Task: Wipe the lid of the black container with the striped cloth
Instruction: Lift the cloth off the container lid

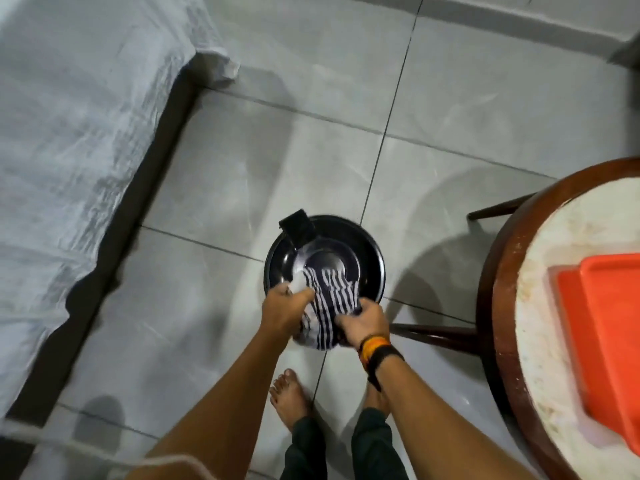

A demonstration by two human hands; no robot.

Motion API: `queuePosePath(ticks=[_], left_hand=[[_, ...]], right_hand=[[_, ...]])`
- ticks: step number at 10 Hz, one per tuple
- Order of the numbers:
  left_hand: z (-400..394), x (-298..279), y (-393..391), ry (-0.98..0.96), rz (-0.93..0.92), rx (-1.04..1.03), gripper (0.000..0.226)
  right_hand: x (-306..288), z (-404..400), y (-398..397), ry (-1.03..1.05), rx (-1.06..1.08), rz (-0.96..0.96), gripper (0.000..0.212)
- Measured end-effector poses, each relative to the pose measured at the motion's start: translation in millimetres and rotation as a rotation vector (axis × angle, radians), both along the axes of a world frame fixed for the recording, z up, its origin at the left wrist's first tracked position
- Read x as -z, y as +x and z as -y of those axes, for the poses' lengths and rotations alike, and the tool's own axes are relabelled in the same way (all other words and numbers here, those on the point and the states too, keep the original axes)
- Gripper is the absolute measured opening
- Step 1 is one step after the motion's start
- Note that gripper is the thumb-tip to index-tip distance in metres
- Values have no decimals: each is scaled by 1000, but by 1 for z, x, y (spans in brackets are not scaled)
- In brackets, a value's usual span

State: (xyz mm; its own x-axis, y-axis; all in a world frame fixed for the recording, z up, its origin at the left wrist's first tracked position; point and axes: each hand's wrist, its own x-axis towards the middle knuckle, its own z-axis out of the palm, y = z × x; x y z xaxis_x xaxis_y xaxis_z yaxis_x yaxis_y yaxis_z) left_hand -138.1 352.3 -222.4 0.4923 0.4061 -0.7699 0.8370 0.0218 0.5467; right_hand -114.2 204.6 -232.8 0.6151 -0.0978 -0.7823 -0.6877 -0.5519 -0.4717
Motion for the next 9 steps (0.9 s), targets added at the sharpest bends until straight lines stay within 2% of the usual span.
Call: queuePosePath(ticks=[1, 2, 3, 4, 5, 6, 7, 8, 9], left_hand=[[24, -61, -8, -118, 58, 37, 15], [70, -137, -5, -165, 164, 136, 9], [130, -187, 9, -204, 247, 186, 23], [204, -224, 33, -223, 318, 281, 36], [268, -238, 61, -228, 357, 333, 39], [316, -228, 80, -121, 259, 464, 38], [339, -202, 91, -97, 156, 610, 31], [338, -200, 89, 112, 262, 783, 34], [318, -203, 89, 407, 475, 948, 40]], right_hand=[[-66, 48, -20, 171, 155, 18, 26], [-151, 122, -28, 233, 269, 107, 28], [-205, 191, -21, 240, 365, 231, 16], [-242, 257, -2, 103, 411, 369, 16], [-248, 310, 26, -5, 433, 428, 19], [-235, 350, 54, -116, 404, 410, 18], [-207, 375, 67, -196, 307, 293, 19], [-185, 378, 68, -317, 157, 170, 32], [-186, 353, 64, -465, -45, 318, 48]])
